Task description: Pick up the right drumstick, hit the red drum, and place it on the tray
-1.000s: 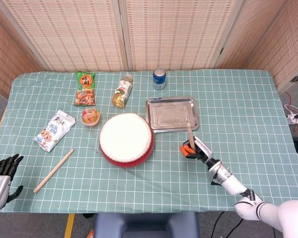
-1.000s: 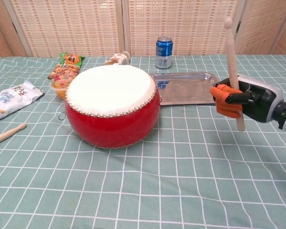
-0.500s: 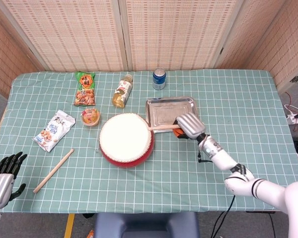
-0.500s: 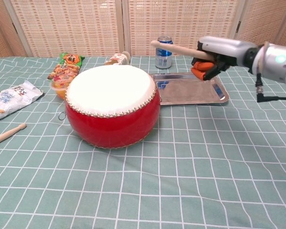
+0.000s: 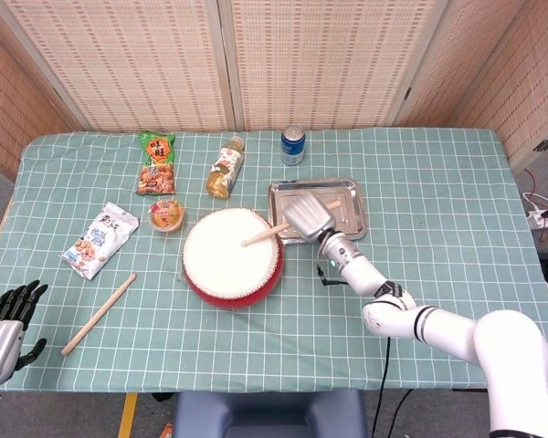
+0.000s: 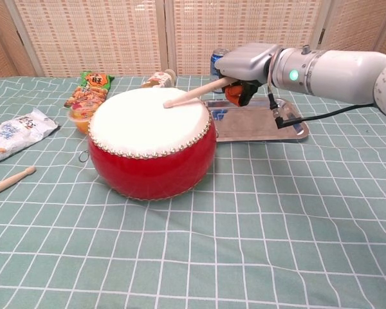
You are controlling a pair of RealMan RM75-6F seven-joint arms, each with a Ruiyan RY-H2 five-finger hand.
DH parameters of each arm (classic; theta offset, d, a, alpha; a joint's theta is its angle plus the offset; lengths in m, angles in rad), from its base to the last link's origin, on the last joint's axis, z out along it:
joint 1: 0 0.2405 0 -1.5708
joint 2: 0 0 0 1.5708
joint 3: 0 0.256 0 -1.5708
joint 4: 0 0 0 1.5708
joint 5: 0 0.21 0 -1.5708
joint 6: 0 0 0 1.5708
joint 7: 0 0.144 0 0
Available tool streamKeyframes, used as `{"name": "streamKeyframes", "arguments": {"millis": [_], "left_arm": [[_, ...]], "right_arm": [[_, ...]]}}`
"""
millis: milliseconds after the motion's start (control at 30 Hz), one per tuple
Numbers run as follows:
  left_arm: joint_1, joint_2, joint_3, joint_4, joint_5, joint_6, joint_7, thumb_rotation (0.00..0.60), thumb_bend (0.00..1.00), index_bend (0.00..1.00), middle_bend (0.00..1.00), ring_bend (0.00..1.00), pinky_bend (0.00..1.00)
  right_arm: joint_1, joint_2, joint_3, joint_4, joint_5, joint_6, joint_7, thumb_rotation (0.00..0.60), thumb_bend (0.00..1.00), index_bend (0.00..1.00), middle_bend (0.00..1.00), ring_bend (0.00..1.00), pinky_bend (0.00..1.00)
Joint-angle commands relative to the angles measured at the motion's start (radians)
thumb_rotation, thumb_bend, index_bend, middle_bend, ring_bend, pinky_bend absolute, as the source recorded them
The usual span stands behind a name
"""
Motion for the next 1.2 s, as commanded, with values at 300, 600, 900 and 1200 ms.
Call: {"name": "streamKeyframes", "arguments": {"millis": [300, 600, 900, 1200], "left_arm": [[0.001, -0.001, 0.000, 0.007, 0.007, 0.012, -0.010, 0.600, 0.26, 0.00, 0.00, 0.00, 0.03], [0.000, 0.001, 0.000, -0.002, 0.007, 0.011, 0.000, 0.600, 0.26, 0.00, 0.00, 0.00, 0.03], [0.002, 0.001, -0.001, 0.000, 0.002, 0.013, -0.004, 0.600, 0.26, 0.00, 0.00, 0.00, 0.03], [0.005, 0.002, 0.001, 0.001, 0.008, 0.021, -0.007, 0.600, 0.26, 0.00, 0.00, 0.00, 0.03]], "right_arm": [[-0.030, 0.024, 0.101, -0.109, 0.024, 0.085, 0.220, 0.600, 0.69, 1.00, 1.00, 1.00, 1.00], [0.017, 0.012, -0.029, -0.033, 0.021, 0.012, 0.000, 0.600, 0.70, 1.00, 1.00, 1.00, 1.00], [-0.054, -0.081, 0.098, -0.010, -0.016, 0.222, 0.290, 0.600, 0.70, 1.00, 1.00, 1.00, 1.00], [-0.100, -0.064, 0.116, 0.001, -0.079, 0.190, 0.547, 0.600, 0.70, 1.00, 1.00, 1.00, 1.00]]}}
